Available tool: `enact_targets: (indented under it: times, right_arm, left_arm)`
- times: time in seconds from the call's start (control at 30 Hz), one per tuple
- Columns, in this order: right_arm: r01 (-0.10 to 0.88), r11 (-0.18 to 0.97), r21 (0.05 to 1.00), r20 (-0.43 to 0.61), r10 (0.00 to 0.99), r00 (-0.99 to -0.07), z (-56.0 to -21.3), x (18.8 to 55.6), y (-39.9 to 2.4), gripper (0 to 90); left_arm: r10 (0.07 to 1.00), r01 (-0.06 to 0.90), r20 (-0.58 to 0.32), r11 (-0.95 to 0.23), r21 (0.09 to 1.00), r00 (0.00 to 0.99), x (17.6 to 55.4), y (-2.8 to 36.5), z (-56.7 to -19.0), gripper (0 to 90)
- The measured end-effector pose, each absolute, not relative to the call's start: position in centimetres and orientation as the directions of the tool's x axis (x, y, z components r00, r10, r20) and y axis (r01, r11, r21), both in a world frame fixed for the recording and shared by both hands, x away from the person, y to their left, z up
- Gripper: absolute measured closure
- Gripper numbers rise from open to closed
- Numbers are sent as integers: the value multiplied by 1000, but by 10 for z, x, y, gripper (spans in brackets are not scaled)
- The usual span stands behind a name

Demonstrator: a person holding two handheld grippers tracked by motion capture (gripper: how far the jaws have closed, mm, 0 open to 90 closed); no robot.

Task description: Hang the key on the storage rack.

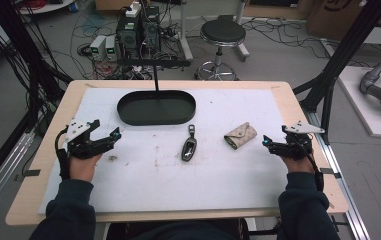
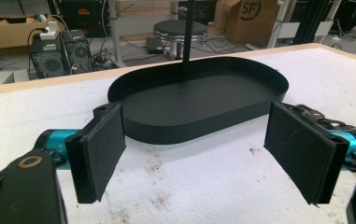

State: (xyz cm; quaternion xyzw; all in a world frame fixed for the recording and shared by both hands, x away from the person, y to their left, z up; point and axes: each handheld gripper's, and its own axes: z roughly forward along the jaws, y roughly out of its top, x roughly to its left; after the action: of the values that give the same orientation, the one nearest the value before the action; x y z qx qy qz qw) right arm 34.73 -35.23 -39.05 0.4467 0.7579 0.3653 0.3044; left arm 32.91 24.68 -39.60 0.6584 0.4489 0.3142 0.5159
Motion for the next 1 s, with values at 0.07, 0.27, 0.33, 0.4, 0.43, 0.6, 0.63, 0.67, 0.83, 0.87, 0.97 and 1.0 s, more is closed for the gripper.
enact_targets:
  times: [0.07,0.27,0.33,0.4,0.43,0.6,0.63,0.67,0.83,0.87,0.97,1.0]
  right_arm:
    - [453,334,827,-136,900,-415,-391,347,-353,217]
    - [455,323,830,-127,903,-411,-391,348,-354,217]
    - [453,323,831,-127,903,-411,-391,349,-355,217]
    - [455,319,831,-123,904,-410,-391,349,-356,217]
    - [455,313,833,-118,906,-406,-391,348,-356,217]
    - [445,318,837,-125,903,-410,-390,347,-355,217]
    - [446,321,836,-126,902,-414,-390,347,-354,217]
    - [446,328,833,-131,899,-418,-390,348,-354,217]
    - [448,320,835,-124,902,-414,-390,348,-355,218]
    - [448,320,835,-124,902,-414,-390,348,-355,218]
    - [446,322,835,-125,901,-415,-390,347,-355,218]
    - [444,325,835,-129,900,-416,-390,347,-354,218]
  left_arm:
    - [915,268,-55,-60,962,400,330,245,-396,201]
    - [908,268,-59,-60,962,416,334,237,-397,201]
    - [905,270,-61,-61,961,421,335,234,-396,201]
    - [901,267,-51,-74,961,432,337,227,-395,201]
    - [892,262,-48,-80,962,450,339,219,-393,201]
    - [867,272,-62,-86,958,494,348,190,-395,201]
    - [862,277,-68,-86,957,503,350,183,-397,202]
    - [862,277,-68,-86,957,503,350,183,-397,207]
    - [794,344,-138,-95,934,593,364,143,-414,245]
    - [794,344,-138,-95,934,593,364,143,-414,256]
    - [763,375,-152,-126,919,628,371,118,-422,257]
    - [745,391,-163,-141,909,647,375,104,-425,257]
